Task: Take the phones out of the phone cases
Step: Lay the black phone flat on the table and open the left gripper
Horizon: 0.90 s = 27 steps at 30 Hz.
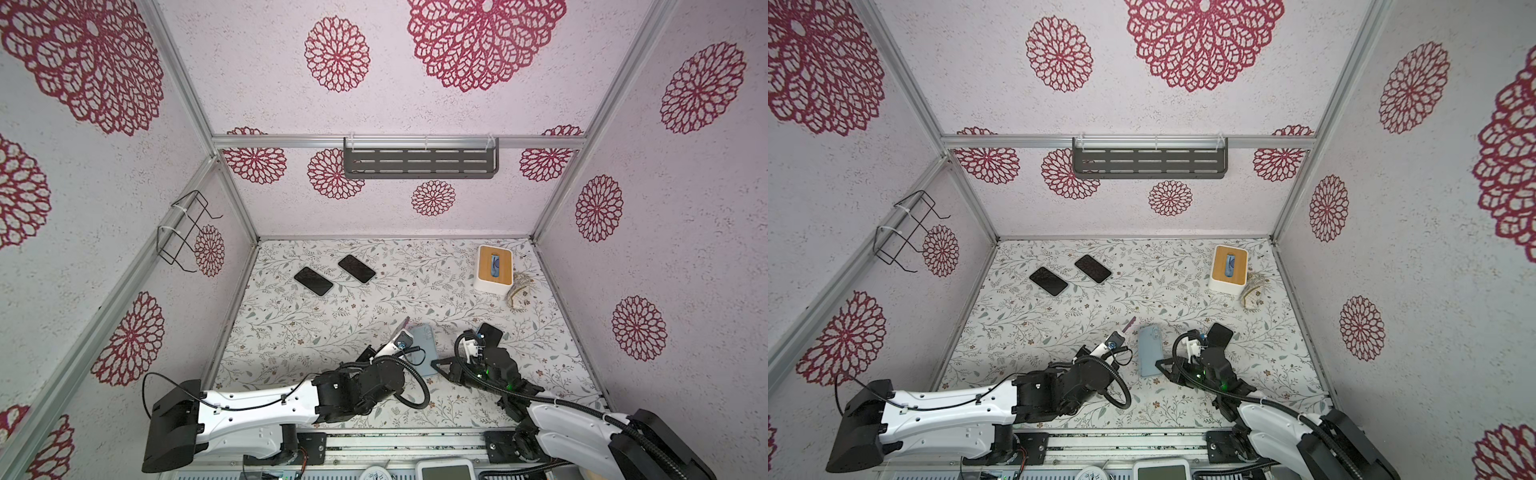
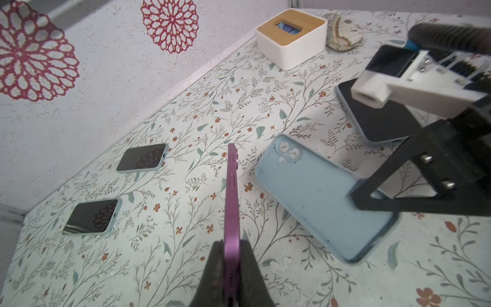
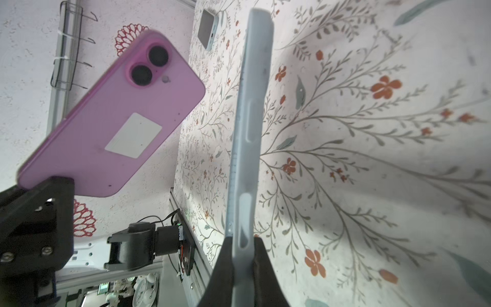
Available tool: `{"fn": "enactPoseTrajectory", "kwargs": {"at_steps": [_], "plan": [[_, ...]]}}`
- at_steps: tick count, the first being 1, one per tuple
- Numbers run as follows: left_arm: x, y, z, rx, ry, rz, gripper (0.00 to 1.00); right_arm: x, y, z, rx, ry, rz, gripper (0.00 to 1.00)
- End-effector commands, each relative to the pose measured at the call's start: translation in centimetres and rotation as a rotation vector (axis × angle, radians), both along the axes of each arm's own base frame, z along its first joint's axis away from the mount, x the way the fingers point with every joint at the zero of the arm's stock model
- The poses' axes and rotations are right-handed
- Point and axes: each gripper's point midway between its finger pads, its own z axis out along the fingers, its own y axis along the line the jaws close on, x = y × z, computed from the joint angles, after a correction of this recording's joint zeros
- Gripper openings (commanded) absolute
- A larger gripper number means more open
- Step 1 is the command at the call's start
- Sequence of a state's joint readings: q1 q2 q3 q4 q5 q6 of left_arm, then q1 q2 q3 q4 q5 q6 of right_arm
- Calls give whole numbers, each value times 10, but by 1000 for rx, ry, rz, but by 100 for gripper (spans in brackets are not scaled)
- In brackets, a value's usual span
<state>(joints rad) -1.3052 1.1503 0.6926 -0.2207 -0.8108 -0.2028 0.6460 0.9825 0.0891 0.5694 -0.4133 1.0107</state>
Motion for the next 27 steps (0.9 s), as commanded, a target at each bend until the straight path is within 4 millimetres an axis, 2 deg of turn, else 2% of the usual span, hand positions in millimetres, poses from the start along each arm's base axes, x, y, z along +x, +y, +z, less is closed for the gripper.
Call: {"fn": "enactPoseTrajectory", "kwargs": {"at_steps": [1,7,14,20,27], "plan": [[-1,17,-2,41,-11,70,0,12,-5,7,-56,-53,-34,0],[-2,22,-21,211,0,95,0,17,7,15,-11,-45,-4,0],[-9,2,-48,376,29,9,0,23,24,20,85,-7,18,0],[-11,-9,-66,476,53,-47,0,26,31,16,115,34,19,0],[-20,-16,-83,545,104,-109,0,26,27,2,91,80,-5,0]]}}
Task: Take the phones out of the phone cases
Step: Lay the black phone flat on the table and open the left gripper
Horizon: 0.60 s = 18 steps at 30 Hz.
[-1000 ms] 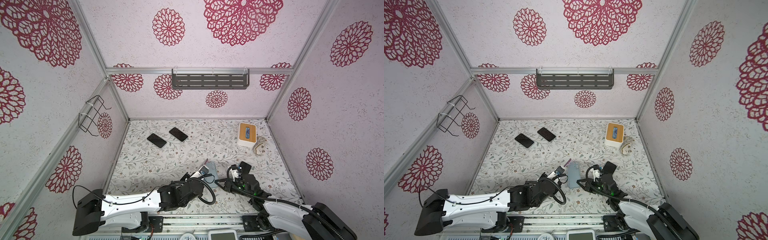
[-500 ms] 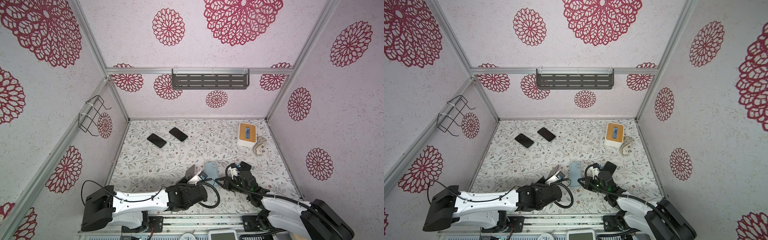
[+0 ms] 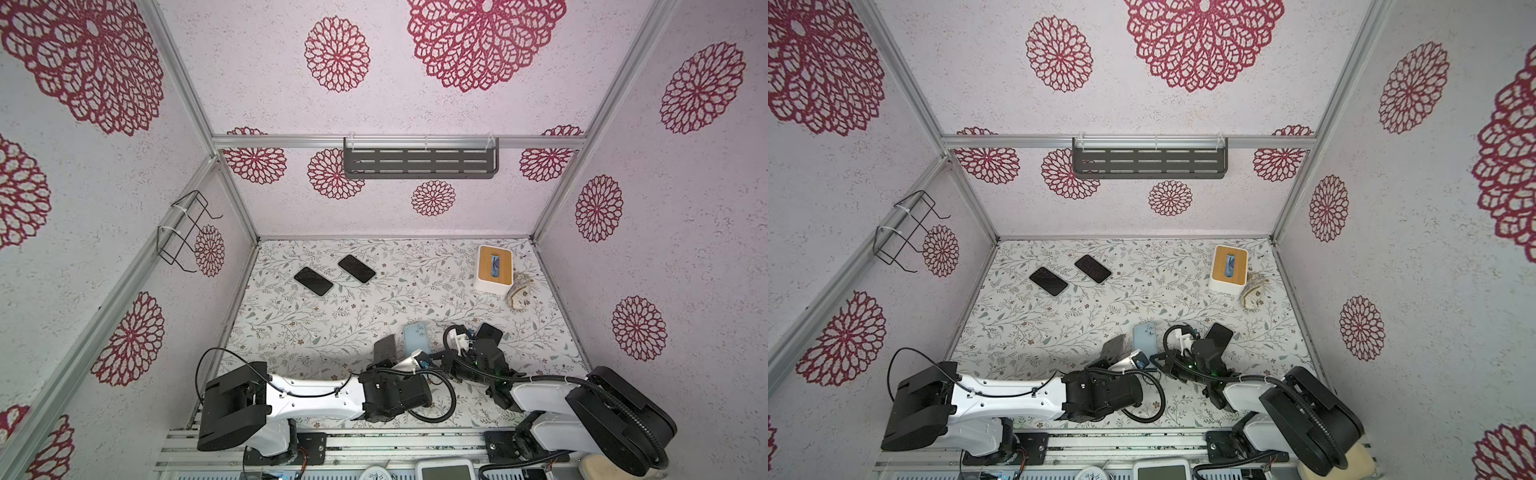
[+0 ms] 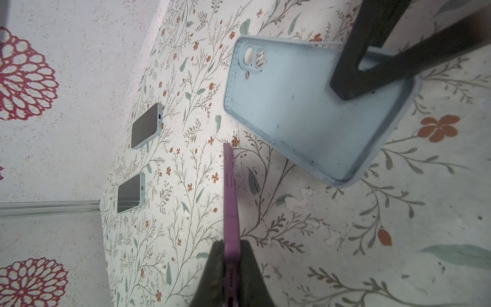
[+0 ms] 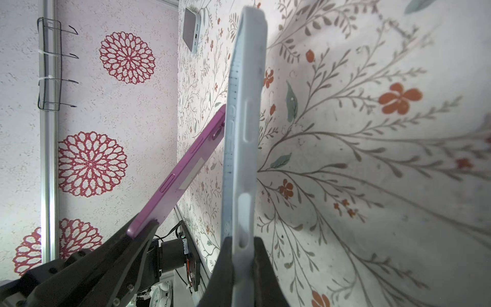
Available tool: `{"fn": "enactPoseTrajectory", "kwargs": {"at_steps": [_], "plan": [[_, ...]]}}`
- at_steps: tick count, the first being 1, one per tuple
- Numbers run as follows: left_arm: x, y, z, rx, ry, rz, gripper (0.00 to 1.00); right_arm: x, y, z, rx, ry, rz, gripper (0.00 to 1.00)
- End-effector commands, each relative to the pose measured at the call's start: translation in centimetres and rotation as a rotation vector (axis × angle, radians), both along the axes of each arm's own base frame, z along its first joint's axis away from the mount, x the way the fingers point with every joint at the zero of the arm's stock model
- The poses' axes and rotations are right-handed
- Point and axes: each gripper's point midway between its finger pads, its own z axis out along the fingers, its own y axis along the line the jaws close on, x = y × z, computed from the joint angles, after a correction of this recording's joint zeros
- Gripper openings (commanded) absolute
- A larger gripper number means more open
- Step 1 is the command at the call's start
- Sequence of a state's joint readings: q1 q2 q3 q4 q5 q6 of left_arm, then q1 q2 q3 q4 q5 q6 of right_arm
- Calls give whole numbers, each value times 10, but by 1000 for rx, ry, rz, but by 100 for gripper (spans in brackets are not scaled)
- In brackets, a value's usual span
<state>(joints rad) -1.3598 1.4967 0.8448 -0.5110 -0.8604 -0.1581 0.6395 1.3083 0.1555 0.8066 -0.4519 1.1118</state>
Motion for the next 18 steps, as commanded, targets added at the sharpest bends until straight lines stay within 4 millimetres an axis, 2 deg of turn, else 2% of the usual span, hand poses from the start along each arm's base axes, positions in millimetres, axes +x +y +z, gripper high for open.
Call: {"fn": "enactPoseTrajectory", "kwargs": {"at_steps": [1,9,14,18], "plan": [[-11,-10,-12,46,59,-54,0,6,8,15,52,-24,5,0],[-23,-17,-35,174,104,-84,1,3,11,4,43,22,24,0],[-28,-24,-39,157,129,-105,21,1,11,0,48,47,26,0],[-29,-26,-44,178,140,-110,26,1,10,-3,42,54,21,0]]}}
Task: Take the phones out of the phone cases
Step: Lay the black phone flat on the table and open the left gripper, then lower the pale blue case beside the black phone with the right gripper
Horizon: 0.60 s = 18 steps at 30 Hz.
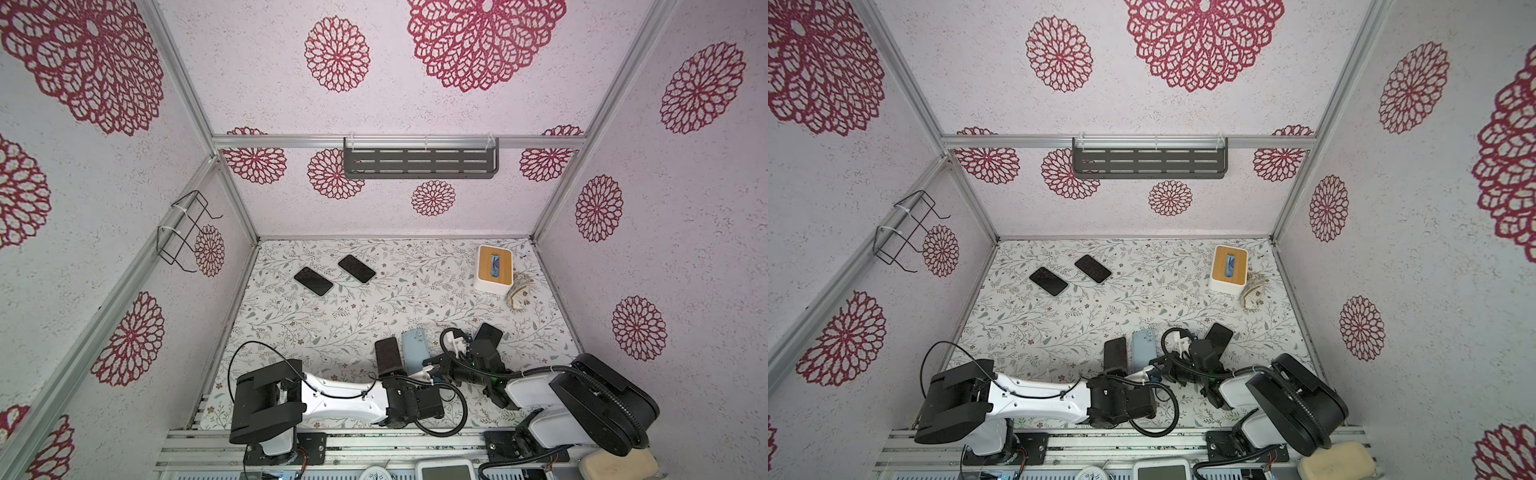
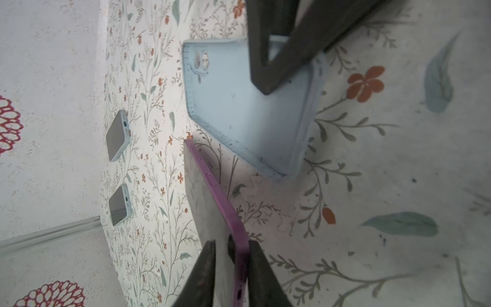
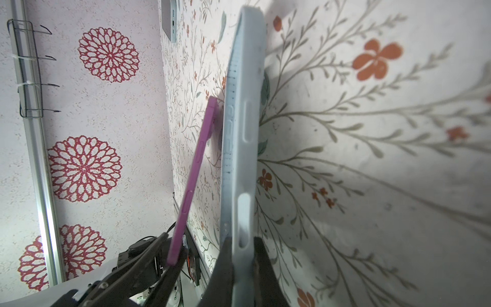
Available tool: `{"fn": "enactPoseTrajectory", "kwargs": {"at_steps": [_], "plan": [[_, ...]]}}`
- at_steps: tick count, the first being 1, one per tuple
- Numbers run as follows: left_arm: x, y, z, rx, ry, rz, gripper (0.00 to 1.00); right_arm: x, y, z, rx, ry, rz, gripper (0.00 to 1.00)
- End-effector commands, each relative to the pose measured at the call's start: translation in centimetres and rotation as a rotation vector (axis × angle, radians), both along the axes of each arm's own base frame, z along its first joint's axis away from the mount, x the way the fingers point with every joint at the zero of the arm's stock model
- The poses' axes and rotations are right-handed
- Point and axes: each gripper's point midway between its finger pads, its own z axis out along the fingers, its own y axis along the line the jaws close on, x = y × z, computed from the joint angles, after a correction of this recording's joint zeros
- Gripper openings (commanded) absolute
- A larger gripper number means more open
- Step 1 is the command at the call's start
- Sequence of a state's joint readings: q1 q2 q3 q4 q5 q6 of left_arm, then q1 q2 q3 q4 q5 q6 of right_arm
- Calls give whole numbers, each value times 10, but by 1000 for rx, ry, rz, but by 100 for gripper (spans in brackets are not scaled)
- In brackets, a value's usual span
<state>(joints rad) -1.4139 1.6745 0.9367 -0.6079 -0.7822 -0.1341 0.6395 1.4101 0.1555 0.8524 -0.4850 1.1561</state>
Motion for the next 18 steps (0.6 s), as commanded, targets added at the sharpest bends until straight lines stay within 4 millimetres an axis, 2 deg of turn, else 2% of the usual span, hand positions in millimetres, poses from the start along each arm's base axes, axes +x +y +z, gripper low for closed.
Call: {"fn": "enactPoseTrajectory", "kwargs": {"at_steps": [1,7,11,14,18], "plan": [[-6,-9,-5,0,40,-13,27,6,7,15,44,-32,7,0],[-9,-10,-10,1,55,-7,28,5,6,11,34,-24,5,0],[-10,-10,-11,6,64,-5,34,5,6,8,29,-16,2,4],[-7,-5,-5,-6,39,30,47,4,6,6,24,-12,3,6],[2,1,22,-143,12,107,67,4,6,0,-2,-6,4,7]]}}
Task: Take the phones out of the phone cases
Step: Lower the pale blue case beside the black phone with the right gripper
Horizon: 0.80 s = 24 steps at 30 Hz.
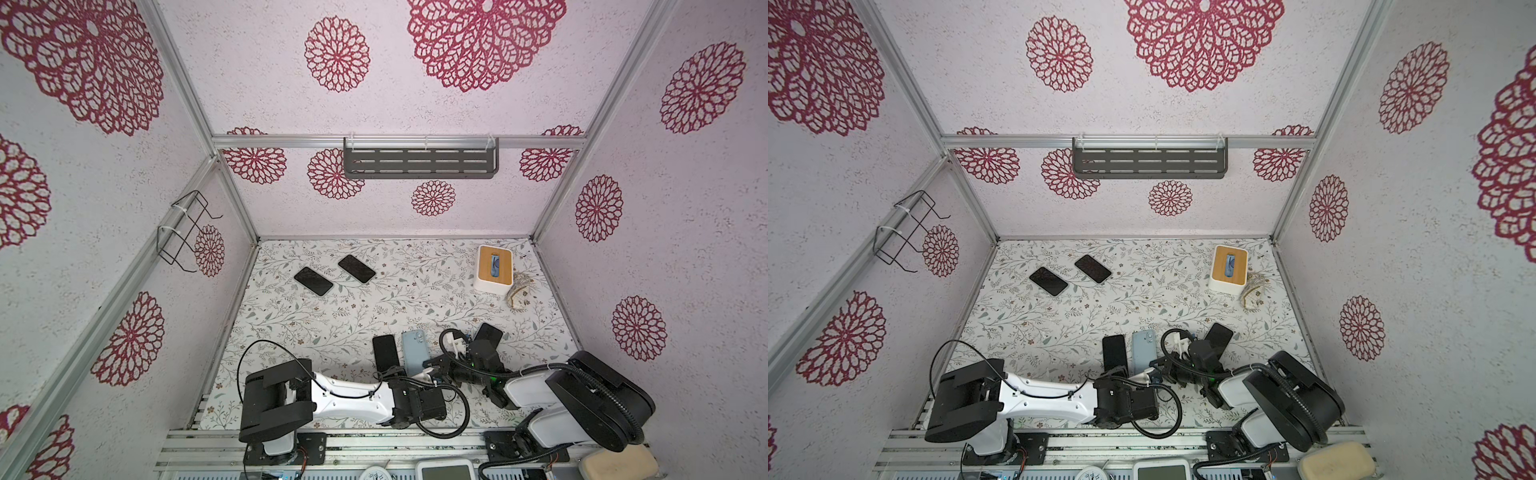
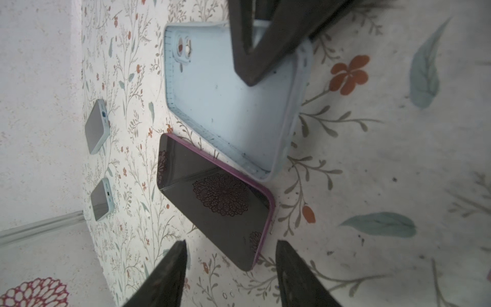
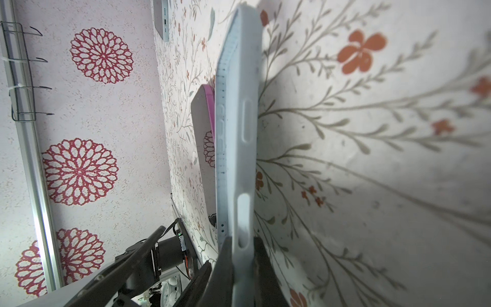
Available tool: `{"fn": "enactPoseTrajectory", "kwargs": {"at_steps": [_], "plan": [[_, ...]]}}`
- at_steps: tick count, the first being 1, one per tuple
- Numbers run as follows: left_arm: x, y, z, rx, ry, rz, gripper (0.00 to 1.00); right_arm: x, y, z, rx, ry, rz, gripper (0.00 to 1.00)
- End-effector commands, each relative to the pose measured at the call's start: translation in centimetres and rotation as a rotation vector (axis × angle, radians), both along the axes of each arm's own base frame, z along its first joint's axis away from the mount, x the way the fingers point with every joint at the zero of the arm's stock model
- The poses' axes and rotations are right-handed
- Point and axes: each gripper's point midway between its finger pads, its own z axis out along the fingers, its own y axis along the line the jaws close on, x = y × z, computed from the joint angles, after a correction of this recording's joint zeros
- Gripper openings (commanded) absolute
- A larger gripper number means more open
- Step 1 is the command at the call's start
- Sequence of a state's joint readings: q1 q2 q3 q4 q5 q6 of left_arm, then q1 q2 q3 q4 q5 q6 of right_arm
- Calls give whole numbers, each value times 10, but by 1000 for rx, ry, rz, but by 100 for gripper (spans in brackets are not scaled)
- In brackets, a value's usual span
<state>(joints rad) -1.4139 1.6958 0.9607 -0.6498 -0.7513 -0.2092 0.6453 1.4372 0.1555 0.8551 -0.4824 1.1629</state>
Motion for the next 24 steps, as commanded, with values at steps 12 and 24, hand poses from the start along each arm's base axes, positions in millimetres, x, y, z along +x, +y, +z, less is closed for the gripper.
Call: {"fn": "enactPoseTrajectory", "kwargs": {"at_steps": [12,24], "plan": [[52,72,94,-729,21,503,99,5,28,-1,10,-27,14,7],[54,119,128,-926,-6,689,97,-3,51,-12,-71,-30,-42,9]]}}
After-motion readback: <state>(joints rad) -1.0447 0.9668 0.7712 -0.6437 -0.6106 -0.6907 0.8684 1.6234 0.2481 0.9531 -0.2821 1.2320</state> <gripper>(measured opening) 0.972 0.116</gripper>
